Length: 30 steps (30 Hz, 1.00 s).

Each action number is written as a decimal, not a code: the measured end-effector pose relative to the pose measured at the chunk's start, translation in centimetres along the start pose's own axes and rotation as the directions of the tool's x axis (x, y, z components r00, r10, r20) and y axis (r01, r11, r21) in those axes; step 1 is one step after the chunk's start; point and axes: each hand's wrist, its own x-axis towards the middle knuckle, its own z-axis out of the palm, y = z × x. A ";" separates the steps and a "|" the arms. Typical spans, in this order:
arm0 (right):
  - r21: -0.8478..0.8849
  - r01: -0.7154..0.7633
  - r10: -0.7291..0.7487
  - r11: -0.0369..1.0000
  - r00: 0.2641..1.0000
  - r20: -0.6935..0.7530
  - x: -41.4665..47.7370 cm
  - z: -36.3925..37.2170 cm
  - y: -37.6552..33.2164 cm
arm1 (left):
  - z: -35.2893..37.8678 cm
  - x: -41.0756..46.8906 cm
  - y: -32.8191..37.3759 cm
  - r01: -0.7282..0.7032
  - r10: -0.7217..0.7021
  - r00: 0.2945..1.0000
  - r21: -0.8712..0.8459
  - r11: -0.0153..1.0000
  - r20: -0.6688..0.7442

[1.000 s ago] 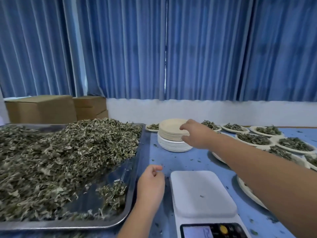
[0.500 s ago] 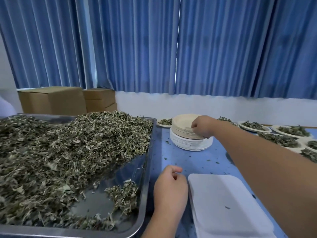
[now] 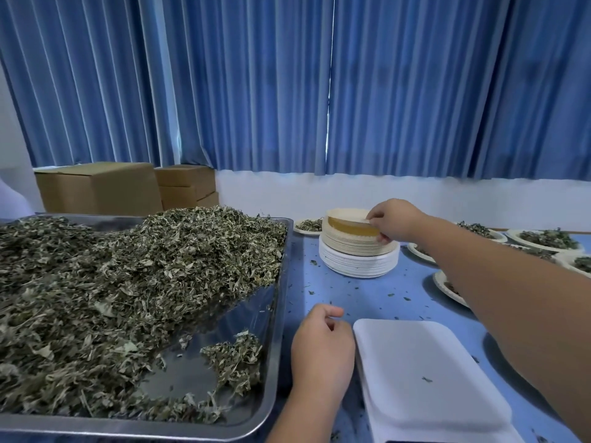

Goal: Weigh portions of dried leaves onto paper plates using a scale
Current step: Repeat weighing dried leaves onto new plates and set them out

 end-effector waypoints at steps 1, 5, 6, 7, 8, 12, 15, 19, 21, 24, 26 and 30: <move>0.022 0.004 -0.003 1.000 0.999 -0.048 -0.1 -0.1 0.1 | 0.0 0.0 0.0 -0.003 0.003 1.000 0.003 1.000 -0.002; 0.260 0.030 0.032 0.965 0.972 -0.231 -1.7 -0.6 0.9 | 0.0 0.1 -0.1 -0.005 0.005 1.000 0.002 1.000 0.002; 0.347 0.039 0.056 0.937 0.964 -0.258 -2.3 -0.6 1.0 | 0.0 0.1 -0.1 -0.005 0.005 1.000 0.000 1.000 0.006; 0.429 0.048 0.084 0.902 0.956 -0.282 -3.1 -0.7 1.1 | 0.0 0.1 -0.1 -0.005 0.005 1.000 -0.003 1.000 0.011; 0.497 0.050 0.118 0.866 0.946 -0.302 -3.9 -0.8 1.2 | 0.0 0.0 -0.1 -0.005 0.005 1.000 -0.007 1.000 0.014; 0.693 0.055 0.207 0.719 0.935 -0.289 -8.1 -0.9 2.1 | -0.1 -0.1 0.1 -0.048 0.048 0.998 -0.028 0.998 -0.033; 0.770 0.054 0.203 0.635 0.951 -0.234 -11.8 -0.6 3.0 | -0.5 -0.2 0.7 -0.135 0.120 0.980 -0.090 0.987 -0.159; 0.776 0.023 0.169 0.630 0.972 -0.166 -16.7 0.2 4.4 | -1.3 -0.8 1.9 -0.046 -0.008 0.989 -0.364 0.930 -0.145; 0.783 0.027 0.123 0.622 0.984 -0.132 -18.6 0.5 5.2 | -1.5 -1.2 2.5 0.043 -0.077 0.996 -0.478 0.878 -0.053; 0.774 0.020 0.064 0.633 0.995 -0.078 -20.6 0.7 6.1 | -1.6 -1.7 2.7 0.098 -0.094 0.995 -0.535 0.839 0.035; 0.760 0.007 0.062 0.650 0.996 -0.062 -21.4 0.8 6.6 | -1.6 -2.3 2.7 0.095 -0.073 0.995 -0.504 0.858 0.064; 0.749 -0.059 0.127 0.660 0.991 -0.034 -22.2 1.0 7.2 | -1.8 -3.2 2.6 0.089 -0.060 0.995 -0.402 0.911 0.086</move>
